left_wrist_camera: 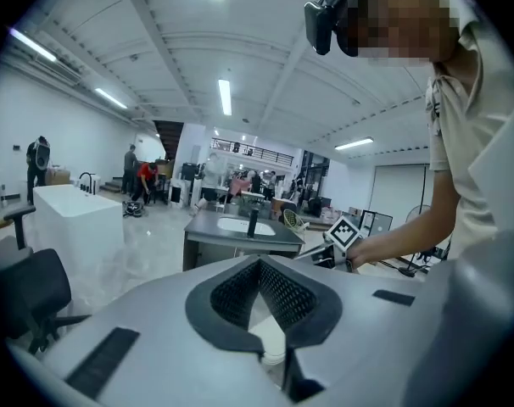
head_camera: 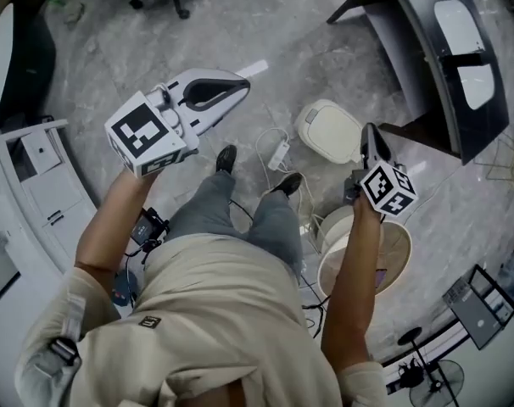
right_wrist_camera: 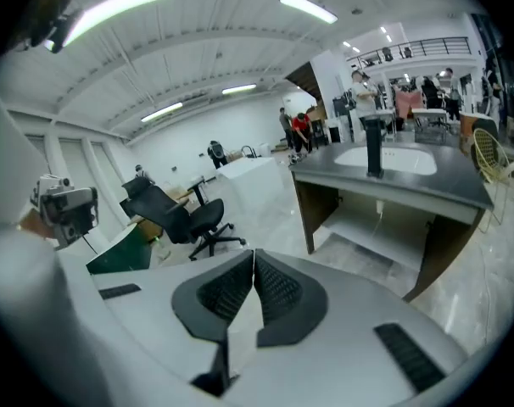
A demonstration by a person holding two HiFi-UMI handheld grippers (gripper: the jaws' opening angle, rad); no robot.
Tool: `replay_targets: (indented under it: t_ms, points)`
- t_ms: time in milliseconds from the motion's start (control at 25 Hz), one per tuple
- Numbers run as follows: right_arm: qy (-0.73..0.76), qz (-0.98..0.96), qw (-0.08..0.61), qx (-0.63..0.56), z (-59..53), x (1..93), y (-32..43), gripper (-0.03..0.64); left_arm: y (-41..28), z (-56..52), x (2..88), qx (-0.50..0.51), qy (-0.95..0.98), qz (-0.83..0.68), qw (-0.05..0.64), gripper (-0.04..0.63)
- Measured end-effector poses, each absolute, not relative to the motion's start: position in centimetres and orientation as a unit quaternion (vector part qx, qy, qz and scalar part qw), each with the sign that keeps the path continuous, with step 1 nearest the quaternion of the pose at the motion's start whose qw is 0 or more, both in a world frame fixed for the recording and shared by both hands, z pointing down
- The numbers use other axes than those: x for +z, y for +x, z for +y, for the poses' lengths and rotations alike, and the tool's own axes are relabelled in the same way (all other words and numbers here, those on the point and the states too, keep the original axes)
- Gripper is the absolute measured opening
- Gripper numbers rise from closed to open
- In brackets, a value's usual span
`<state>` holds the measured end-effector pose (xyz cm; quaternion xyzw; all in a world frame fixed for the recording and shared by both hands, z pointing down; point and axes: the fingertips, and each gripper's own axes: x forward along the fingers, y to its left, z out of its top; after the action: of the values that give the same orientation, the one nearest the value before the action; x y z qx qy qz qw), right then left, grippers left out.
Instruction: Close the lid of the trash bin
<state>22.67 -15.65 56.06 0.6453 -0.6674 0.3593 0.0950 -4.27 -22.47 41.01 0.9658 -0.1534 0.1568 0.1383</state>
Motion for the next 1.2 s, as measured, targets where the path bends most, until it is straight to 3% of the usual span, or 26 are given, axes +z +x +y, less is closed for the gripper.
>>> replay_targets:
  t_ms: [360, 640, 1200]
  points:
    - [0.689, -0.694, 0.069, 0.197, -9.4, 36.8, 22.5, 0.025, -3.9, -17.8, 31.0, 0.101, 0.984, -0.11, 0.093, 0.017]
    - [0.716, -0.687, 0.103, 0.074, -2.1, 24.1, 21.1, 0.021, -3.3, -12.7, 23.6, 0.059, 0.994, -0.072, 0.051, 0.017]
    - [0.763, -0.641, 0.087, 0.011, 8.3, 16.7, 18.5, 0.021, -2.7, -4.5, 19.4, 0.026, 0.999, 0.018, 0.025, 0.017]
